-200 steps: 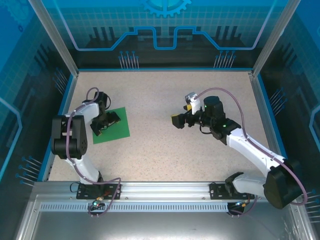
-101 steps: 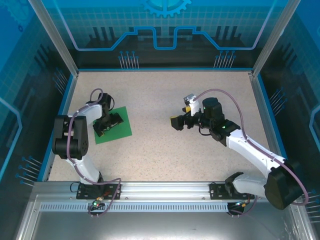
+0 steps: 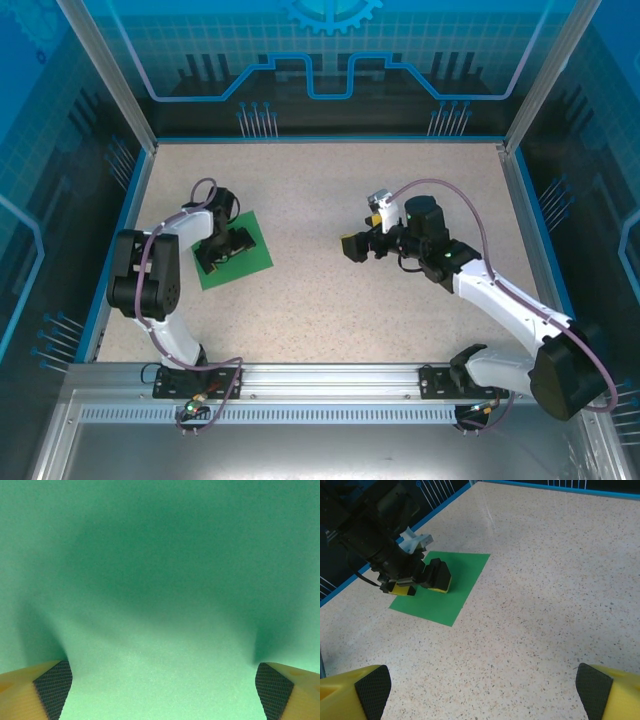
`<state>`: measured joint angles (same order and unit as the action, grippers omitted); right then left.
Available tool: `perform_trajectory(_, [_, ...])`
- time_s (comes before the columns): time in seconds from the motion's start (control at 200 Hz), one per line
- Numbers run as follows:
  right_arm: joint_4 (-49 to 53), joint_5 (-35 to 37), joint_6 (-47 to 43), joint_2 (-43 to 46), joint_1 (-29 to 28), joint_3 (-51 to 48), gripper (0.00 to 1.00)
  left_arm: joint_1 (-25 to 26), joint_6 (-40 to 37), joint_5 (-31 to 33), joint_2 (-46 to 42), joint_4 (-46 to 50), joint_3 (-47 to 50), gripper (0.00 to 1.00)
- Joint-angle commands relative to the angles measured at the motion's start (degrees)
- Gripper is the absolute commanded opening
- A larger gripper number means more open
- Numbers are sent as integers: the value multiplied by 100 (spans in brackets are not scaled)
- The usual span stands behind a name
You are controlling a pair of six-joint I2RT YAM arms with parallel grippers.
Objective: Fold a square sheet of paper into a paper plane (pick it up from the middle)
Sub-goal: Move the square sheet of paper to the center of the table.
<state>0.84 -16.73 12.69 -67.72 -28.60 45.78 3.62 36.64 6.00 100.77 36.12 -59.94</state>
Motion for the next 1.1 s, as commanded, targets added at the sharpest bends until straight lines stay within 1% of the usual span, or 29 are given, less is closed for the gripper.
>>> perform_trajectory(0.0, [-52, 16, 98, 93, -68, -98, 99, 241, 213, 111, -303, 167, 283, 95])
perform_trajectory(0.07, [-140, -6, 141, 84, -67, -139, 99, 243, 230, -100, -111, 247, 190, 93])
perform_trajectory(0.125, [-162, -37, 155, 75, -67, -139, 99, 299, 231, -234, 78, 247, 126, 94])
perform_trajectory(0.235, [-118, -10, 125, 166, -67, -174, 99, 545, 346, -196, 248, 187, 115, 95])
perform_trajectory(0.33, [-84, 39, 94, 302, -58, -234, 99, 713, 370, -100, 331, 316, -20, 97])
perform_trajectory(0.48, [-121, 67, 106, 351, -32, -315, 99, 979, 487, -193, 336, 349, -68, 97])
perform_trajectory(0.62, [-160, 63, 120, 279, -18, -381, 99, 1425, 704, -334, 343, 300, -53, 98])
perform_trajectory(0.77, [143, 39, 53, 97, 8, -355, 99, 2124, 885, -380, 475, 337, -248, 98])
perform_trajectory(0.935, [402, 3, 52, 118, 48, -443, 99, 2827, 1051, -477, 892, 457, -806, 98])
perform_trajectory(1.095, [879, 58, 85, 285, 98, -527, 99, 3306, 1153, -555, 1235, 523, -1454, 98])
